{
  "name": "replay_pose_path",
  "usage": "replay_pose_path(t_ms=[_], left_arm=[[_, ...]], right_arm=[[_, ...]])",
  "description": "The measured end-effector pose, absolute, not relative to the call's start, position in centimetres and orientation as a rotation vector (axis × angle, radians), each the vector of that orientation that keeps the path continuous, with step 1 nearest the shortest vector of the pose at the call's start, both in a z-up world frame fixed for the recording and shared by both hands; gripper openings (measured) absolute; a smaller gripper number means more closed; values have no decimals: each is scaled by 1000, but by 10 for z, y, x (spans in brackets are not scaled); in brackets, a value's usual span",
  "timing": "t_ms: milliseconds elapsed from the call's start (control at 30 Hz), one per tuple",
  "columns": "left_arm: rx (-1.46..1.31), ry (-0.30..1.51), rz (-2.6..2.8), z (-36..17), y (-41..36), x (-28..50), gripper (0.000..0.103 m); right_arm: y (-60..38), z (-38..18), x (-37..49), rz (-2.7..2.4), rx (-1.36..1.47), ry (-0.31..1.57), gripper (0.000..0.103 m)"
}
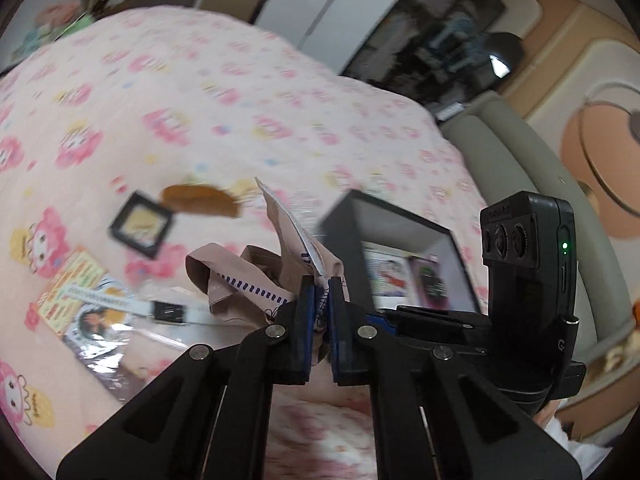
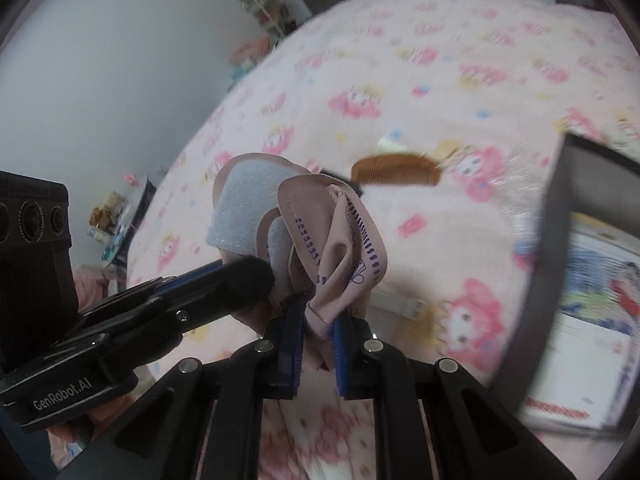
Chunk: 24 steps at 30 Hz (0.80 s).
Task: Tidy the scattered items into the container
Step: 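Grasp the beige fabric pouch with both grippers and lift it, then carry the pouch with both grippers and lower it into the black box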
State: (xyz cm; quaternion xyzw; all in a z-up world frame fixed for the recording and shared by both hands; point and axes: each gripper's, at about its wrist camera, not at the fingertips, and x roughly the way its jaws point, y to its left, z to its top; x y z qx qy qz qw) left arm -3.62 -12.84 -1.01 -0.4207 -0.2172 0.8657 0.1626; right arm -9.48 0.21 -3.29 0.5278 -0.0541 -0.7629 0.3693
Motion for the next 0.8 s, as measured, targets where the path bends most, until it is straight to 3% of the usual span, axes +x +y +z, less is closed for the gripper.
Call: replay_pose_path(t_ms=[433,800], left_arm=[[-1230,-387,2303,27,48,-78,4],[-1465,-273,2049,-59,163,-156,5]], right_arm=[[162,9,-99,-2194,1340,-213,10],[268,-48,-147,-2238,1520,-254,10]])
